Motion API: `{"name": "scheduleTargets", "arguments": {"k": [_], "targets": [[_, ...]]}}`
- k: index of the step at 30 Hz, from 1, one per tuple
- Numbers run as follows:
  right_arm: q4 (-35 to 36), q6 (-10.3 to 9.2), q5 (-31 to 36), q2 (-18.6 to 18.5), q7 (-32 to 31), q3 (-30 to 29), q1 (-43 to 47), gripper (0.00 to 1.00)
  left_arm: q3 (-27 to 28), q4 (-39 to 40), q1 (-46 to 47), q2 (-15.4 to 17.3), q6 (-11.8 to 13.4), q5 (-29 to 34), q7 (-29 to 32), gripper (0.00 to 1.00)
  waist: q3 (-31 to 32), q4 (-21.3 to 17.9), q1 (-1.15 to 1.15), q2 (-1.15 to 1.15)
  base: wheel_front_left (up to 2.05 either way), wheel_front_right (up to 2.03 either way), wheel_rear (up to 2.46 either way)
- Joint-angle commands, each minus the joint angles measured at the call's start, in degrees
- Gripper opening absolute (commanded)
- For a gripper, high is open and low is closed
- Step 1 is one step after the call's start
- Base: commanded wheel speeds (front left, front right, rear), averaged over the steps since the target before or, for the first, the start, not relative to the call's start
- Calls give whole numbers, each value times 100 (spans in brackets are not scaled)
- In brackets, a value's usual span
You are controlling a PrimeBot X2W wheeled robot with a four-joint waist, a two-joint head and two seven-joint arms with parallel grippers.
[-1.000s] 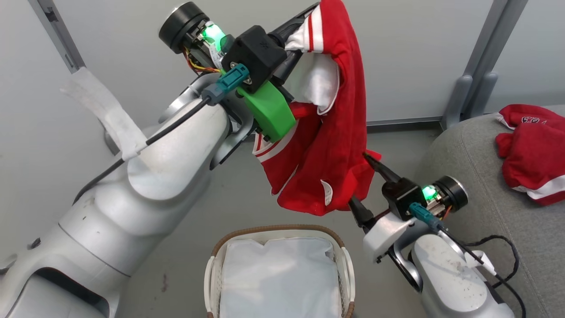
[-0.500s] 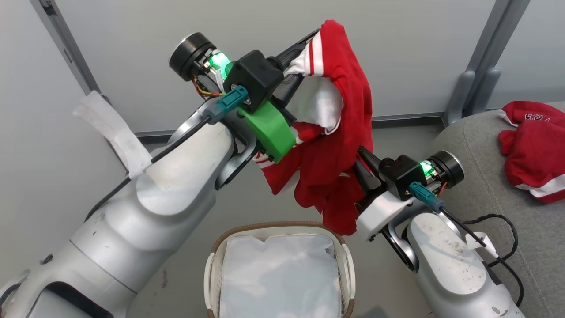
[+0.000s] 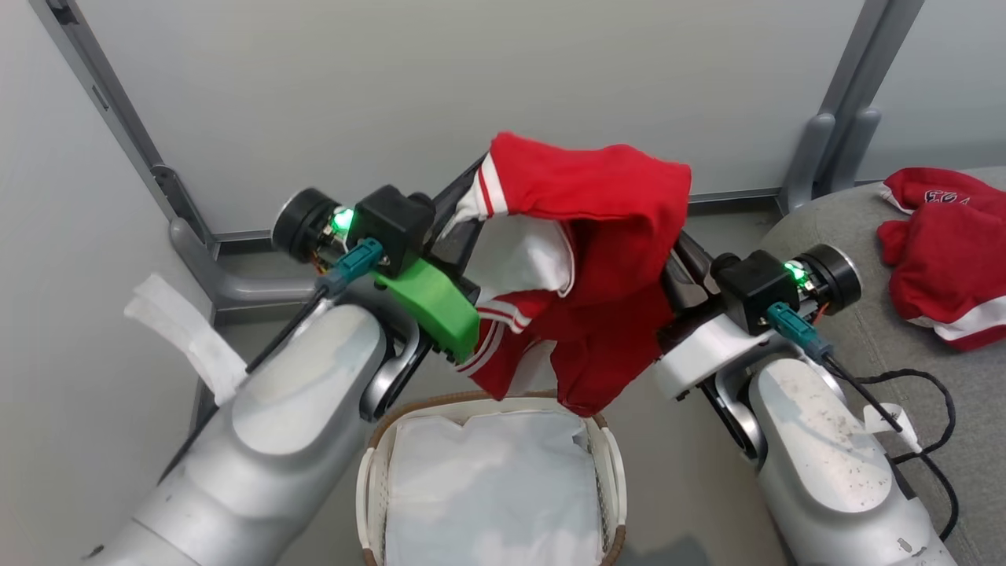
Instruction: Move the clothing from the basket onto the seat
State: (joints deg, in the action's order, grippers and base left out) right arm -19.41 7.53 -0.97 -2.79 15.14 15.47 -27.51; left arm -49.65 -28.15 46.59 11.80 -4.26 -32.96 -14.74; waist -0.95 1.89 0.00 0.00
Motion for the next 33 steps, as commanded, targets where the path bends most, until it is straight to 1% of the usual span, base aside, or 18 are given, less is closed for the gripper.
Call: {"name": "scheduleTargets", "arguments": {"k": [1, 5, 11, 17, 27, 33], "targets": [[51, -8, 37, -19, 1, -79, 68, 0, 67, -20, -219, 9, 38, -70, -45, 100, -8, -6, 0, 0, 0, 0, 0], [216, -8, 99, -18, 1, -313, 90, 0, 334, 106, -738, -121, 15, -148, -48, 100, -35, -12, 0, 0, 0, 0, 0], [410, -8, 188, -19, 1, -585, 173, 0, 782, 279, -1622, -341, -45, 31, -40, 100, -61, -34, 0, 0, 0, 0, 0], [496, -8, 246, -19, 1, -805, 310, 0, 1078, 283, -2253, -525, -140, 318, -41, 100, -96, -64, 0, 0, 0, 0, 0], [513, -8, 308, -19, 1, -964, 330, 0, 1441, 249, -2756, -717, -264, 725, -42, 100, -181, -190, 0, 0, 0, 0, 0], [578, -8, 428, -19, 1, -1062, 188, 0, 1592, 344, -2854, -811, -297, 910, -42, 100, -276, -437, 0, 0, 0, 0, 0]]}}
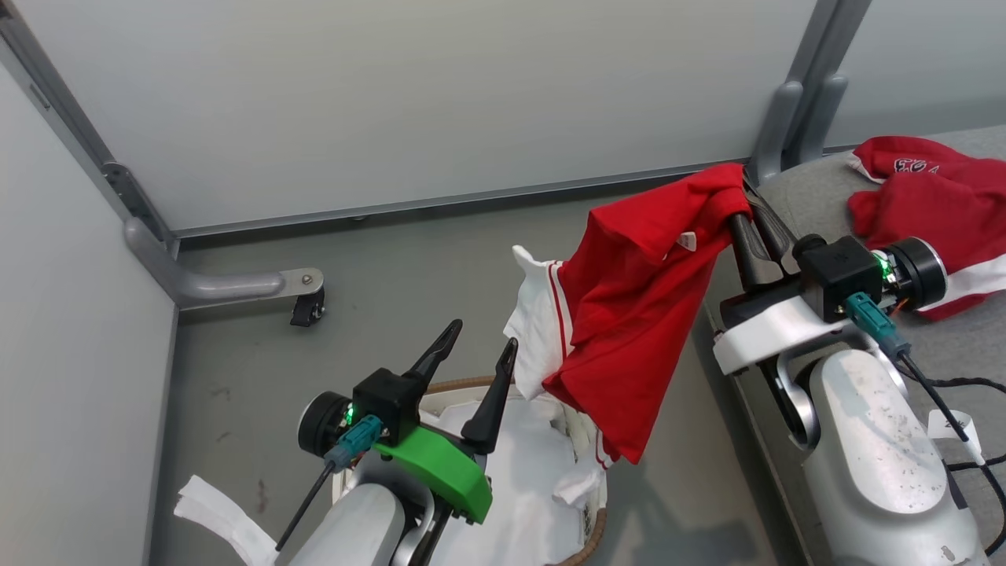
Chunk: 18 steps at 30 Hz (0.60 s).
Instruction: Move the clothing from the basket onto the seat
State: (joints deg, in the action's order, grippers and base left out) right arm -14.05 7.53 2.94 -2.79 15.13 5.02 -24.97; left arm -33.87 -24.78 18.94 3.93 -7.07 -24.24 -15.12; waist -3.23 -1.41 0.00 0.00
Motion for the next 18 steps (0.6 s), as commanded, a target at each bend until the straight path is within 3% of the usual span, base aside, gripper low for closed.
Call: {"name": "scheduleTargets", "arguments": {"k": [1, 18], "targets": [[63, -8, 70, -21, 2, -42, -90, 0, 31, 20, -101, -32, -24, 72, -4, 100, -68, -182, 0, 0, 0, 0, 0], [348, -8, 370, -17, 2, -295, -194, 0, 29, 66, -85, -92, -51, 265, -4, 100, -383, -1635, 0, 0, 0, 0, 0]]}}
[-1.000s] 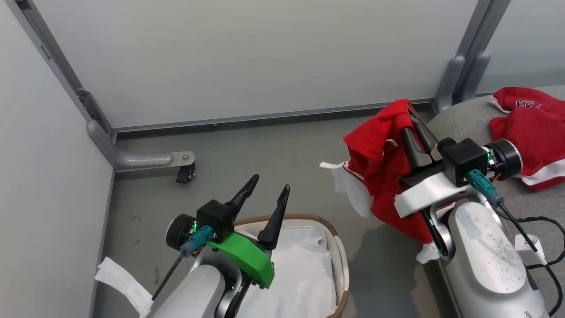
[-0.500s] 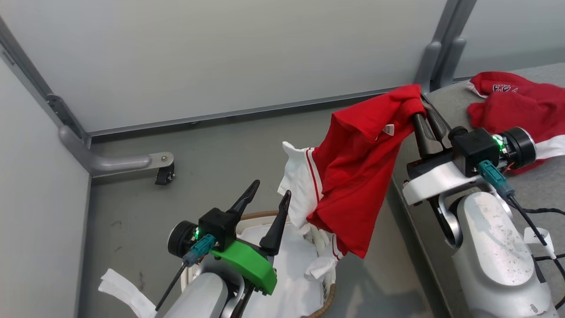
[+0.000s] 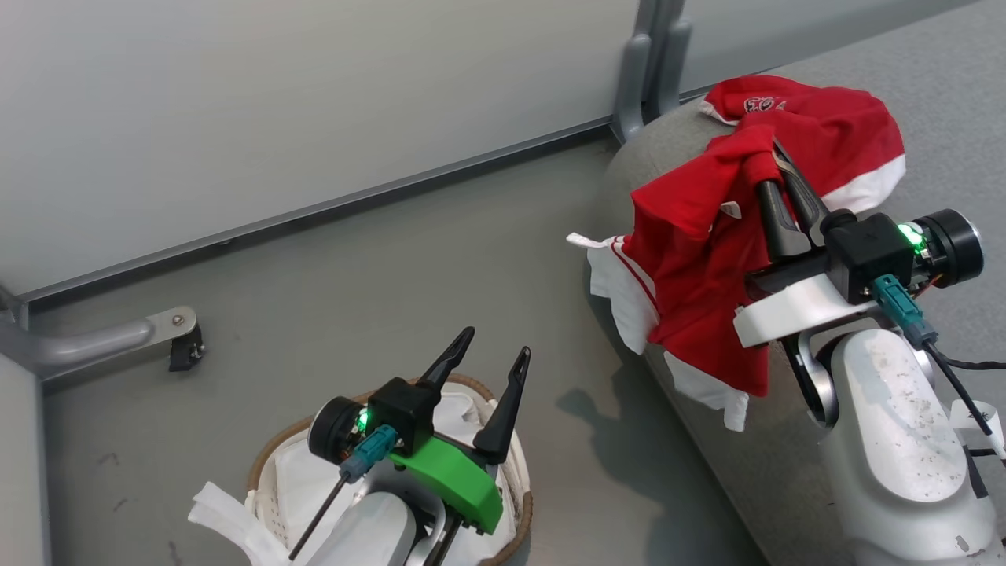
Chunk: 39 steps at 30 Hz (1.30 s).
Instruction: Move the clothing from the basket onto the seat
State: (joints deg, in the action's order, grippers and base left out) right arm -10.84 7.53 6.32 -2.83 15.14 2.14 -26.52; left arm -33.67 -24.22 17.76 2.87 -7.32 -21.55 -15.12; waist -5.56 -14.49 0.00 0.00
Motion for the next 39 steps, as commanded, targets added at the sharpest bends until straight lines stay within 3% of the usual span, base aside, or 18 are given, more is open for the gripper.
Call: {"name": "scheduleTargets", "arguments": {"k": [1, 11, 18, 27, 33, 39], "targets": [[33, -8, 47, -12, 0, -34, -47, 0, -41, 11, 54, 12, -27, -10, -4, 100, -171, -380, 0, 0, 0, 0, 0], [14, -8, 194, -71, 0, -112, -268, 0, -321, 68, 192, 12, -27, -52, -4, 100, -405, -403, 0, 0, 0, 0, 0], [-259, -8, 248, -455, 0, -88, -1164, 0, -420, 89, 336, 14, -25, 10, -4, 100, -734, -159, 0, 0, 0, 0, 0], [-1107, -8, 266, -1376, 0, -288, -3375, 0, -383, 119, 690, 118, -25, 182, -4, 100, -1434, 246, 0, 0, 0, 0, 0], [-1702, -8, 392, -2058, 0, -967, -4572, 0, -336, 252, 929, 183, -25, 296, -4, 100, -1943, 420, 0, 0, 0, 0, 0], [-1948, -8, 531, -2555, 0, -1572, -4483, 0, -295, 319, 1129, 247, -25, 402, -4, 100, -2388, 387, 0, 0, 0, 0, 0]]}}
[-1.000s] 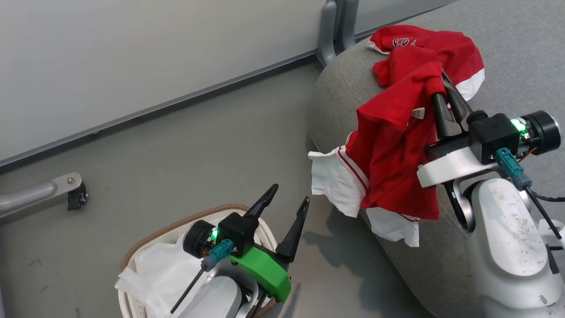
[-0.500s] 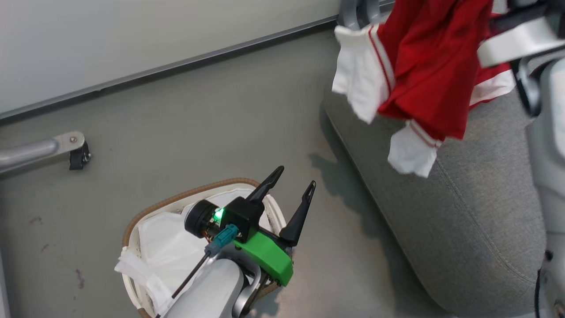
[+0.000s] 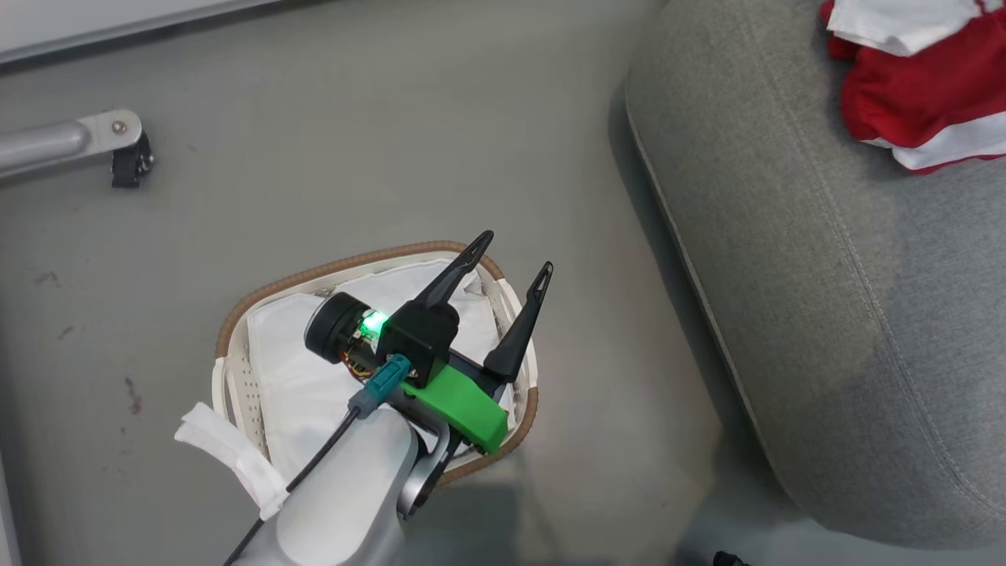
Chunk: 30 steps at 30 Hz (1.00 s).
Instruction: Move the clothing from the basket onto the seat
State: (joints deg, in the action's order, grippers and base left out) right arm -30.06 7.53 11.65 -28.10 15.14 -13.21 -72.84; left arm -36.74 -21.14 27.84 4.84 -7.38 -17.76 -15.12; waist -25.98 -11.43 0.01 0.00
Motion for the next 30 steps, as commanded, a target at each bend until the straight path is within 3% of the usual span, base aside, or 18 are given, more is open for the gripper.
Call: {"name": "scheduleTargets", "arguments": {"k": [1, 6, 11, 18, 19, 21, 22, 23, 30], "targets": [[-33, -8, -25, -76, 0, -124, 286, 0, 3, 14, 157, 55, -19, 45, -4, 100, -402, 66, -1, 0, 0, 0, 0], [-81, -8, -119, -28, 0, -760, 1331, 0, 0, 64, 308, 117, -19, 130, -4, 100, -671, -99, -1, 0, 0, 0, 0], [-102, -8, -199, 459, 0, -1370, 2275, 0, -46, 29, 420, 229, -19, 199, -4, 100, -843, -297, -1, 0, 0, 0, 0], [-312, -8, -23, 999, 0, -1526, 2838, 0, -47, -29, 403, 327, -19, 204, -4, 100, -913, -448, -1, 0, 0, 0, 0], [-338, -8, -3, 1081, 0, -1510, 2878, 4, -43, -43, 393, 341, -19, 200, -4, 100, -919, -462, -1, 0, 0, 0, 0], [-385, -8, 18, 1212, 0, -1460, 2925, 39, -34, -59, 377, 362, -19, 189, -4, 100, -918, -479, -1, 0, 0, 0, 0], [-387, -8, 23, 1264, 0, -1429, 2953, 49, -28, -65, 368, 367, -19, 181, -4, 100, -914, -482, -1, 0, 0, 0, 0], [-375, -8, 48, 1317, 0, -1385, 2997, 100, -12, -71, 352, 371, -19, 164, -4, 100, -906, -484, -1, 0, 0, 0, 0], [-121, -8, 64, 1615, 0, -1170, 3334, 100, 66, -60, 222, 318, 2, 109, -4, 100, -758, -416, -1, 0, 0, 0, 0]]}}
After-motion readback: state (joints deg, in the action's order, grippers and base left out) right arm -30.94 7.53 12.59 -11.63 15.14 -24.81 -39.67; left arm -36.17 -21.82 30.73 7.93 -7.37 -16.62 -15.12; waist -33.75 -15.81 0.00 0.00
